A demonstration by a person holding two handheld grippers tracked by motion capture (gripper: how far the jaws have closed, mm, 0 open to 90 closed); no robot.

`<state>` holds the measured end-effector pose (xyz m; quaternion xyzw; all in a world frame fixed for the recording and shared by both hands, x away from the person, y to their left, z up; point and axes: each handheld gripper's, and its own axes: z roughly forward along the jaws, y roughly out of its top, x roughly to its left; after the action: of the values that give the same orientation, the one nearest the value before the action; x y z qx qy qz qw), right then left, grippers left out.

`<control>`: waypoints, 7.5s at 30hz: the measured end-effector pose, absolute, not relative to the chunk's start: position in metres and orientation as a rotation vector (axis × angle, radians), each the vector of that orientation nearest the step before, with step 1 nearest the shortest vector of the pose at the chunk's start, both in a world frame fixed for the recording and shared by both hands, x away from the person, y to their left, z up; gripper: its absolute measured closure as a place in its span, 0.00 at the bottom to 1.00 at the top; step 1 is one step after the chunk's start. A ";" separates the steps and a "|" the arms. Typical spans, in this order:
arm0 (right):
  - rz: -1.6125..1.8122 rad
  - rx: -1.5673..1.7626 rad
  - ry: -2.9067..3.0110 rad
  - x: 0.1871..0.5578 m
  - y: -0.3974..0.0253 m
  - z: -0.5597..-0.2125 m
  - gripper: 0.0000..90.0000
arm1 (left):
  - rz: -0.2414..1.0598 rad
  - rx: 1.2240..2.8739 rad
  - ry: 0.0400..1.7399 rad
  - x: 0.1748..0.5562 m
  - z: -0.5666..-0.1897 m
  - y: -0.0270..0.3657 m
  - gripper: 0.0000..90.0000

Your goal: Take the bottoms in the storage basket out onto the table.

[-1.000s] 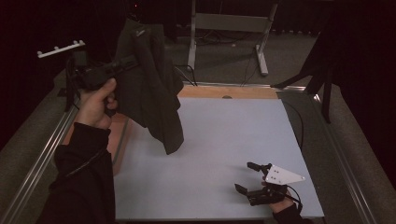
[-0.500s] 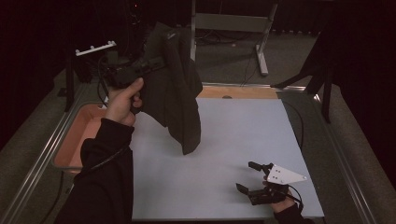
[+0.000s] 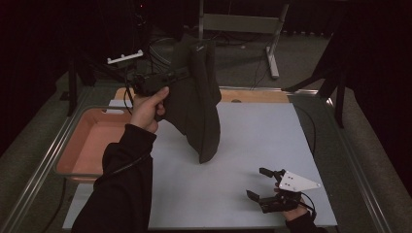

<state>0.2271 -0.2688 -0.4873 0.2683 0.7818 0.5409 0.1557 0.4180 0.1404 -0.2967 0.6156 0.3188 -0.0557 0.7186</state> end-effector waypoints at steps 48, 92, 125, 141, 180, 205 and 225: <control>1.547 0.784 2.208 0.226 -0.275 -0.485 0.12 | -0.252 1.616 0.857 0.435 -0.451 0.053 0.79; 1.543 0.800 2.218 0.228 -0.274 -0.487 0.12 | -0.056 1.872 0.849 0.428 -0.426 0.038 0.06; 1.542 0.793 2.214 0.227 -0.273 -0.487 0.12 | 0.255 2.007 0.755 0.398 -0.375 0.072 0.00; 1.532 0.786 2.217 0.227 -0.271 -0.486 0.12 | 0.311 1.994 0.788 0.387 -0.373 0.093 0.00; 1.529 0.780 2.223 0.226 -0.269 -0.486 0.12 | 0.360 2.037 0.837 0.331 -0.426 0.115 0.00; 1.524 0.776 2.226 0.226 -0.268 -0.486 0.12 | 0.292 2.088 0.820 0.297 -0.473 0.133 0.00; 1.521 0.770 2.227 0.225 -0.267 -0.485 0.12 | 0.197 2.129 0.768 0.270 -0.494 0.149 0.00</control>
<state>0.2252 -0.2672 -0.4852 0.2708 0.7827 0.5347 0.1677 0.2697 0.1487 -0.4939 0.8500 0.3064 0.0785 0.4213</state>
